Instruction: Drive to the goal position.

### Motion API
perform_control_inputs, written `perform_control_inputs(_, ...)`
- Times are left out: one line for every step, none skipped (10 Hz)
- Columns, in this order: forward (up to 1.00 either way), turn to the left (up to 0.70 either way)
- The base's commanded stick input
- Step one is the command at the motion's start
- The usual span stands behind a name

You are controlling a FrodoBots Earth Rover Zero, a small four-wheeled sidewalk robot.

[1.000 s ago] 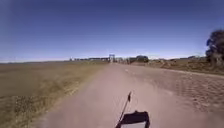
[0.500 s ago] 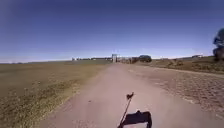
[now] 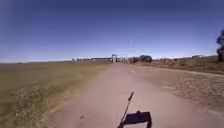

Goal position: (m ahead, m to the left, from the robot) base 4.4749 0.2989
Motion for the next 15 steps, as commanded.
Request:
perform_control_inputs(1.0, 0.0)
perform_control_inputs(1.0, 0.0)
perform_control_inputs(1.0, 0.0)
perform_control_inputs(1.0, 0.0)
perform_control_inputs(1.0, 0.0)
perform_control_inputs(1.0, 0.0)
perform_control_inputs(1.0, 0.0)
perform_control_inputs(1.0, 0.0)
perform_control_inputs(1.0, 0.0)
perform_control_inputs(1.0, 0.0)
perform_control_inputs(1.0, 0.0)
perform_control_inputs(1.0, 0.0)
perform_control_inputs(1.0, 0.0)
perform_control_inputs(1.0, 0.0)
perform_control_inputs(1.0, 0.0)
